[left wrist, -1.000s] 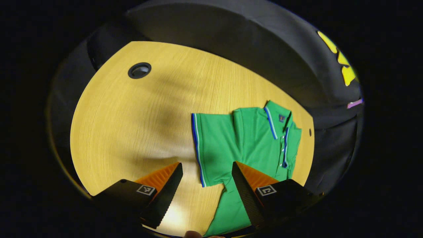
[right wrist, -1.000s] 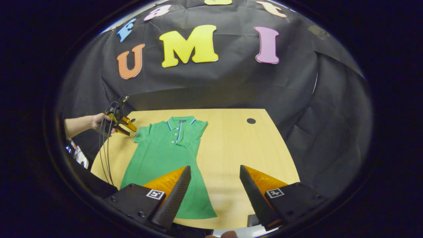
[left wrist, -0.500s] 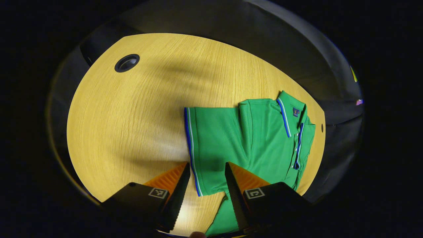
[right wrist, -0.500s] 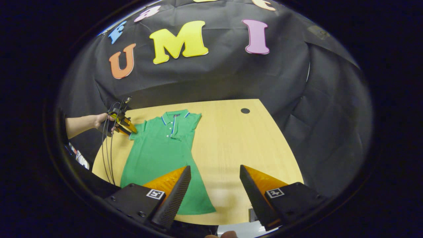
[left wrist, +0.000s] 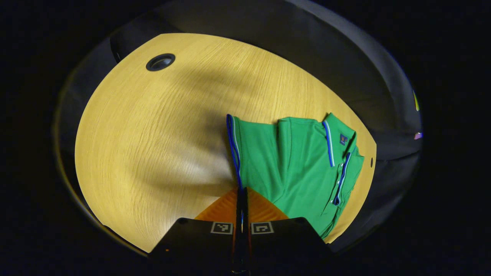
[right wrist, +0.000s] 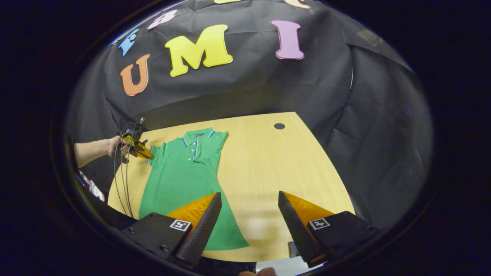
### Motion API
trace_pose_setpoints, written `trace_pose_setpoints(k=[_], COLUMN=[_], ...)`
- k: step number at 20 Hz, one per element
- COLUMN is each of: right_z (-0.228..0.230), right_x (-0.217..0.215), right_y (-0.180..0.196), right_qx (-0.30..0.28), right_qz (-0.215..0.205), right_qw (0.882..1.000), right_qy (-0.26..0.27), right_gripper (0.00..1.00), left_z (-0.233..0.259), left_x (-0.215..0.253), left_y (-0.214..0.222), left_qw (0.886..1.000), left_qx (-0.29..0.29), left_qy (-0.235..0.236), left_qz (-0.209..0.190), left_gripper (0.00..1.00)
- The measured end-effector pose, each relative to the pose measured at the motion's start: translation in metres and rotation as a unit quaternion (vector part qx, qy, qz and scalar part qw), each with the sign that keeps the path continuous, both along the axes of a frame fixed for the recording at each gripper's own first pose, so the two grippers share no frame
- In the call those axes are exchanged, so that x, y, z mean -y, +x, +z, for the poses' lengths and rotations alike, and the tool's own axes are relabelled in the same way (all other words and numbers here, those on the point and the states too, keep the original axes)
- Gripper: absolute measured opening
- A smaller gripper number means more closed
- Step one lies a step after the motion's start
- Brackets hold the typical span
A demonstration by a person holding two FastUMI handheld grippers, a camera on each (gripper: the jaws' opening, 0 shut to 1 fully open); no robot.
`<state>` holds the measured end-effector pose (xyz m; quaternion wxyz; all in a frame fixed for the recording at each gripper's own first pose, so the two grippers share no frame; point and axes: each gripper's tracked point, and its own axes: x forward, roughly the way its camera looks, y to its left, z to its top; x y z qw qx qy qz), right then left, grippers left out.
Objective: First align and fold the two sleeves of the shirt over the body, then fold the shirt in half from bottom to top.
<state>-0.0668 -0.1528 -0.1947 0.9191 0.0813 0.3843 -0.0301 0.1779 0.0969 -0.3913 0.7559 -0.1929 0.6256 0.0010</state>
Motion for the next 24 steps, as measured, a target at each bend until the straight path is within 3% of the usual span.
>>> trace_pose_setpoints(k=[5,14,16,19,21,22,24], right_z=[-0.001,-0.002,-0.006,-0.008,-0.01,-0.011,-0.013], right_x=[-0.007,0.006,0.012,0.019,0.022,0.022,0.02], right_y=[0.007,0.007,0.01,0.02,0.028,0.032,0.043], right_qx=[0.005,0.012,0.01,0.011,0.011,0.013,0.018], right_qz=[0.006,0.03,0.031,0.038,0.045,0.05,0.065], right_qw=[1.0,0.999,0.999,0.998,0.998,0.997,0.996], right_qy=[0.022,0.027,0.034,0.046,0.052,0.055,0.05], right_gripper=[0.95,0.95,0.95,0.95,0.95,0.95,1.0], left_z=[0.045,0.048,0.038,0.032,0.037,0.04,0.05], left_x=[0.023,0.112,0.127,0.15,0.153,0.152,0.145], left_y=[0.01,0.014,0.012,0.007,0.006,0.004,0.002], left_qw=[0.998,0.994,0.994,0.997,0.997,0.997,0.997], left_qx=[0.06,0.074,0.063,0.054,0.06,0.062,0.072], left_qy=[-0.004,0.001,0.007,-0.013,-0.014,-0.01,0.005], left_qz=[-0.024,-0.086,-0.088,-0.06,-0.044,-0.039,-0.026], left_gripper=[0.04,0.03,0.04,0.05,0.11,0.25,0.39])
